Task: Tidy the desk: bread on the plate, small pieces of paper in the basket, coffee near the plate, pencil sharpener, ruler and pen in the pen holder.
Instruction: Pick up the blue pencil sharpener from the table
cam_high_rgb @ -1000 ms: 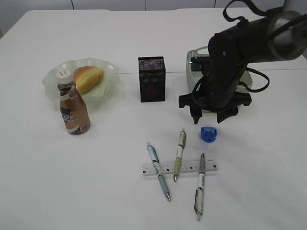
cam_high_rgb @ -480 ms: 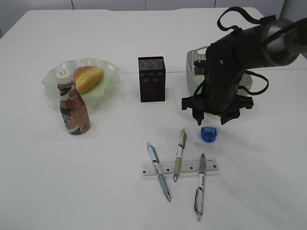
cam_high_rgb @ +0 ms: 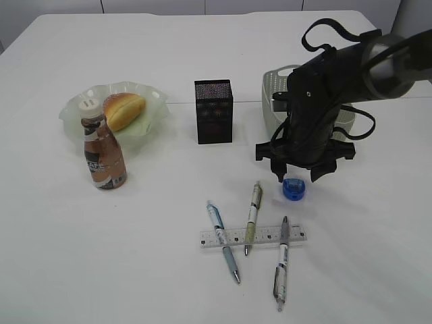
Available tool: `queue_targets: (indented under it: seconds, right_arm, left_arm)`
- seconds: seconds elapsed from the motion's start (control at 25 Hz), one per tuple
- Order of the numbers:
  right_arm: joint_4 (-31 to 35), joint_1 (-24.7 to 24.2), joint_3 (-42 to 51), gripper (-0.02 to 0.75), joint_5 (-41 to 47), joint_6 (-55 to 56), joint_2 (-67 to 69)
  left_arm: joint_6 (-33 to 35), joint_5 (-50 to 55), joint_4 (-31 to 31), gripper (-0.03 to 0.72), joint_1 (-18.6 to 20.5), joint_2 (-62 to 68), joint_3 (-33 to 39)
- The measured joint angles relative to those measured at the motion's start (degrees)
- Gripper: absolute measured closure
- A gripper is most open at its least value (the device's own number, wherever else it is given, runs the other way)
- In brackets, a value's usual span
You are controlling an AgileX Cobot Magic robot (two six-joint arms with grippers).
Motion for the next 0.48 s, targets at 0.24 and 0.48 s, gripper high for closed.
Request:
queue_targets:
  seconds: [0.24, 0.48]
  right_arm:
    - [0.21, 0.0, 0.0, 0.248, 0.18, 0.0, 0.73]
    - [0.32, 0.0, 0.0, 0.249, 0.18, 0.0, 1.17]
  left_arm:
    - [0.0, 0.0, 0.0, 0.308, 0.0, 0.0, 0.0]
    - [0.0, 0.0, 0.0, 0.308, 0.0, 0.0, 0.0]
